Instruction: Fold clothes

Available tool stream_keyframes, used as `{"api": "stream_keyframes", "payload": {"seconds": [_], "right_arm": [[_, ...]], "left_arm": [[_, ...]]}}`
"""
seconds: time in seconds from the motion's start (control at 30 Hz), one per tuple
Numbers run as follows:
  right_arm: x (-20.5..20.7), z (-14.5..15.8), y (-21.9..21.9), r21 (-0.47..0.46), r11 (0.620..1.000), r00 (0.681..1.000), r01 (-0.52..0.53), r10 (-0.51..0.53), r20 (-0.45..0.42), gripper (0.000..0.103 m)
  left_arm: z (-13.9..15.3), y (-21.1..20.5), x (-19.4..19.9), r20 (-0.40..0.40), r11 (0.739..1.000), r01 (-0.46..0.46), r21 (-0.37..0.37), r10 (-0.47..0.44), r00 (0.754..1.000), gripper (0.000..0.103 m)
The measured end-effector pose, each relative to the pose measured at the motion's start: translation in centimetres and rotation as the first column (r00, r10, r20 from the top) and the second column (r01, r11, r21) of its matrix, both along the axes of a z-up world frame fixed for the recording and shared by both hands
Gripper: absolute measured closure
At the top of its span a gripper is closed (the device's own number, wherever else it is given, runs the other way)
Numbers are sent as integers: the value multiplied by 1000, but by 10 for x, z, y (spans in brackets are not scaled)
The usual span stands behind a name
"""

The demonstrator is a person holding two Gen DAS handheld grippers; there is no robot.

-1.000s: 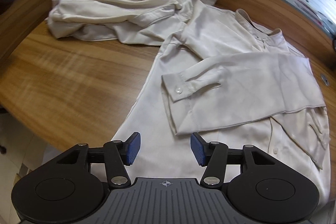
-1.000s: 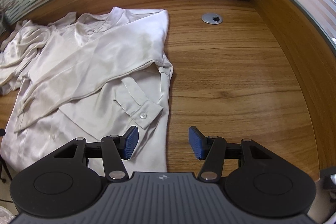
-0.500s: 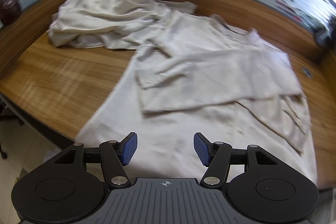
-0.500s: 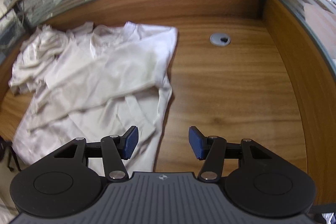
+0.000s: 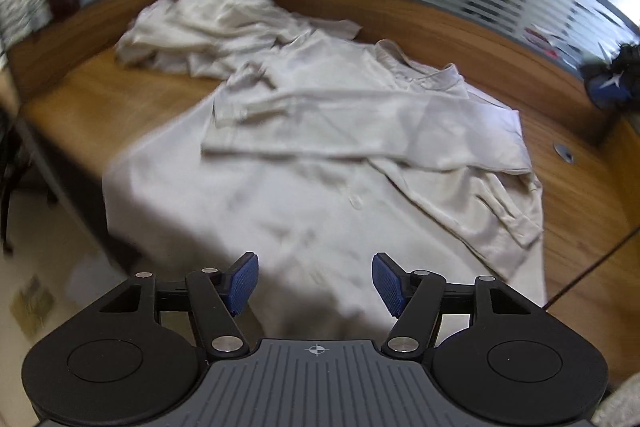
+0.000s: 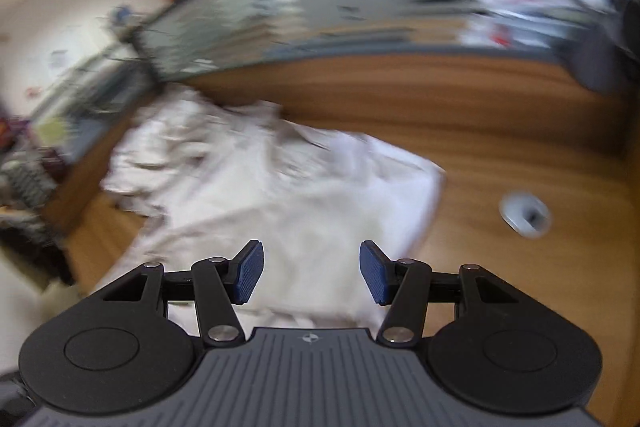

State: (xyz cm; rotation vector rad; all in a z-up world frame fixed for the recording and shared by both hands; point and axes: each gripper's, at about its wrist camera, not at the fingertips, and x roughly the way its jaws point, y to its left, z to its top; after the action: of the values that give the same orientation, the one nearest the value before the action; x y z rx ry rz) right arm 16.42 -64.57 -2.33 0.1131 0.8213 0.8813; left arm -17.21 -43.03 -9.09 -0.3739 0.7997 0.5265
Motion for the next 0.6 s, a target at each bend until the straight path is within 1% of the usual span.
{"api": "stream_keyframes", "payload": {"seconds": [0.03, 0.07, 0.1, 0.2, 0.3, 0.33, 0.43, 0.6], "right_arm": [[9, 3, 1, 42, 998, 999, -40, 40, 11, 38], [17, 6, 2, 88, 993, 996, -85, 83, 22, 32], [23, 8, 4, 134, 982, 991, -133, 130, 31, 29], [40, 15, 9, 227, 939, 965, -260, 257, 45, 29], [55, 15, 13, 262, 908, 944, -326, 326, 46, 29], [60, 14, 14, 266, 904, 940, -336, 338, 39, 29], [77, 6, 13, 251, 911, 942, -325, 337, -2, 29], [100, -12, -6, 236, 926, 947, -294, 316, -60, 29]], "left_arm": [[-5, -11, -3, -10, 999, -36, -13, 35, 999, 37], [-10, -21, -5, -20, 998, -65, -27, 64, 998, 37], [-14, -32, -7, -28, 995, -86, -41, 85, 996, 37], [-28, -62, -11, -56, 987, -143, -78, 139, 989, 37], [-42, -90, -11, -82, 984, -155, -85, 148, 986, 37], [-46, -99, -11, -87, 985, -149, -89, 141, 986, 37], [-56, -120, -3, -96, 990, -110, -86, 102, 990, 37], [-69, -154, 17, -101, 995, -37, -88, 28, 994, 37]]}}
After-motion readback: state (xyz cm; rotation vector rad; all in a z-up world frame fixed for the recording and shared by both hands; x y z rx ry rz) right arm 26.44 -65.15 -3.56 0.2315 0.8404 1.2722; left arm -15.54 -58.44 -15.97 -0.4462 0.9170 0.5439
